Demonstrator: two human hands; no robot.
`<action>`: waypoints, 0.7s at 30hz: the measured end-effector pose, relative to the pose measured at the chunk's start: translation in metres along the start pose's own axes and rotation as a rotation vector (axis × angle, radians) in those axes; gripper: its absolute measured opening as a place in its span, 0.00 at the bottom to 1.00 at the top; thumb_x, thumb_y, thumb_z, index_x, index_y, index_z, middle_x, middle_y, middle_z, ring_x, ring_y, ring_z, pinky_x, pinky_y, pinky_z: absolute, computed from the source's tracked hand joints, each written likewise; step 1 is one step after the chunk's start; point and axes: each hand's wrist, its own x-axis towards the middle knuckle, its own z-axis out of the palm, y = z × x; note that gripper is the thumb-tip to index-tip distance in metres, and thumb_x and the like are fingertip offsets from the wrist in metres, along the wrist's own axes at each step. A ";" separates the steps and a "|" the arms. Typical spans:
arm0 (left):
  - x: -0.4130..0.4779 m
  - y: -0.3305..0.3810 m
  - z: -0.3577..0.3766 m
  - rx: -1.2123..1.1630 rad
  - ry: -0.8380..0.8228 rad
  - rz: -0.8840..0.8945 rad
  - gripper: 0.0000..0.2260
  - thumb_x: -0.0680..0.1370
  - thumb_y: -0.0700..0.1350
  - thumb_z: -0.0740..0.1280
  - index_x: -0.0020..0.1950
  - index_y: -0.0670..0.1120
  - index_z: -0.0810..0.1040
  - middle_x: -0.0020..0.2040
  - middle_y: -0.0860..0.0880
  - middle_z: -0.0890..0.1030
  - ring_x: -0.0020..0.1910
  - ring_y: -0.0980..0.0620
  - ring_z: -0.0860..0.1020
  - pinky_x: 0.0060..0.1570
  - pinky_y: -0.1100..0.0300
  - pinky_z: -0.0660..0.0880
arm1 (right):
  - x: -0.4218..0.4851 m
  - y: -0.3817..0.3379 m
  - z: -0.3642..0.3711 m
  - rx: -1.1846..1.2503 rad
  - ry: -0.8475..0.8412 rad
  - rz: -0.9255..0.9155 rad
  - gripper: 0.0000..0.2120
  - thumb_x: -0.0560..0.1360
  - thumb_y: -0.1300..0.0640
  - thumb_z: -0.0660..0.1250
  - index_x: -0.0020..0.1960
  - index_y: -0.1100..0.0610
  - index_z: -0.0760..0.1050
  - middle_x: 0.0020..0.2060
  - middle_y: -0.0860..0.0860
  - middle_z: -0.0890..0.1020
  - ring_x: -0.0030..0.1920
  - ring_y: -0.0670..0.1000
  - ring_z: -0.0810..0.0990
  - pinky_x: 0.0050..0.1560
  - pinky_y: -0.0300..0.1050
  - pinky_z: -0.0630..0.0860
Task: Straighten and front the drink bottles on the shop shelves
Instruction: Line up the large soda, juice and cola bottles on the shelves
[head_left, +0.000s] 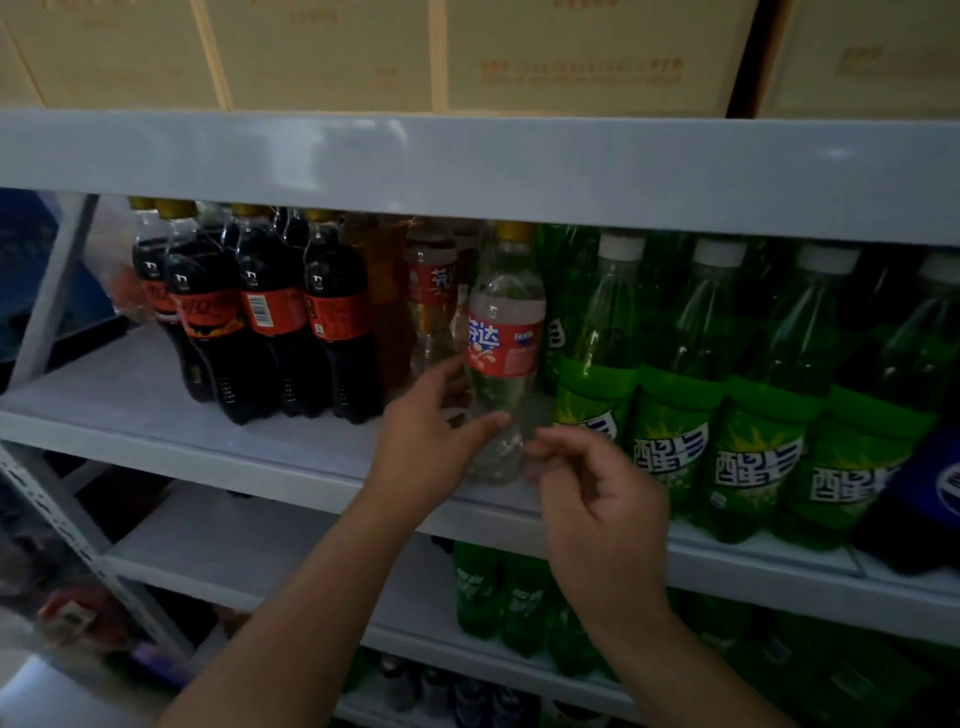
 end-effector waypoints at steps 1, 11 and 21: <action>-0.001 0.003 0.004 -0.014 -0.001 0.002 0.28 0.67 0.51 0.76 0.66 0.53 0.73 0.55 0.58 0.80 0.53 0.63 0.78 0.53 0.54 0.79 | -0.001 0.000 -0.005 -0.015 0.034 -0.033 0.11 0.72 0.55 0.61 0.46 0.42 0.79 0.39 0.42 0.83 0.39 0.45 0.82 0.38 0.42 0.80; -0.007 0.008 0.016 0.003 0.040 -0.054 0.35 0.59 0.66 0.75 0.63 0.64 0.67 0.49 0.67 0.77 0.47 0.69 0.76 0.43 0.70 0.76 | -0.005 0.010 -0.027 -0.080 0.119 0.018 0.09 0.71 0.56 0.61 0.42 0.49 0.80 0.36 0.44 0.82 0.37 0.48 0.81 0.36 0.51 0.79; -0.013 0.006 0.018 0.070 -0.052 -0.028 0.26 0.64 0.65 0.74 0.58 0.58 0.74 0.50 0.62 0.79 0.49 0.66 0.76 0.46 0.64 0.75 | -0.008 0.012 -0.026 -0.144 0.099 0.033 0.08 0.70 0.58 0.62 0.41 0.53 0.81 0.34 0.43 0.81 0.35 0.45 0.79 0.35 0.44 0.77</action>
